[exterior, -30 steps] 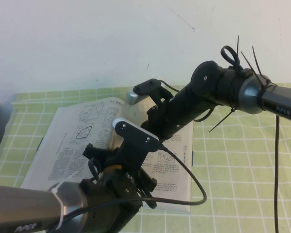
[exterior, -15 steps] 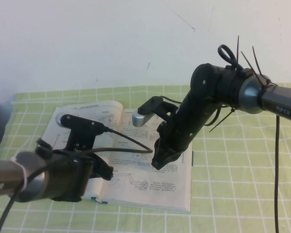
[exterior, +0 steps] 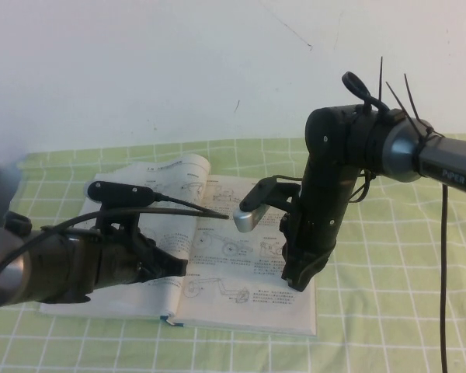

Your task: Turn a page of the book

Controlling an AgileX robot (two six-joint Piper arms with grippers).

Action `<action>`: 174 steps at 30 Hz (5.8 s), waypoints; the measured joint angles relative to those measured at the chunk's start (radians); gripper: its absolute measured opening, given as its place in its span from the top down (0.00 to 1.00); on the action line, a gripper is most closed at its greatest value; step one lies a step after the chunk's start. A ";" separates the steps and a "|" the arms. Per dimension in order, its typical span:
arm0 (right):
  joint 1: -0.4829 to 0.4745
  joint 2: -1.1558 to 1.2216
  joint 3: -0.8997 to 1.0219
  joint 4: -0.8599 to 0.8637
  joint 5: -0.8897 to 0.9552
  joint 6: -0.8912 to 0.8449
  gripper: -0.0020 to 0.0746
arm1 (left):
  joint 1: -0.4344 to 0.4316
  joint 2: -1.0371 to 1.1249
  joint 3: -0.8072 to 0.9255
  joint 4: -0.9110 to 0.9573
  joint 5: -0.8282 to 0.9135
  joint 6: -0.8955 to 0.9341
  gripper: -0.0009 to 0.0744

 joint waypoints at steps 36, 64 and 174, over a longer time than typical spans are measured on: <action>-0.013 -0.760 0.092 -0.445 0.048 0.342 0.98 | -0.010 -0.769 0.095 0.782 0.656 -0.670 0.99; -0.013 -1.938 1.310 -0.506 -0.457 0.661 0.98 | -0.010 -1.438 0.469 1.478 0.519 -1.254 0.99; -0.503 -2.263 1.784 -0.406 -0.815 0.611 0.98 | 0.338 -1.774 0.837 1.687 0.433 -1.592 0.99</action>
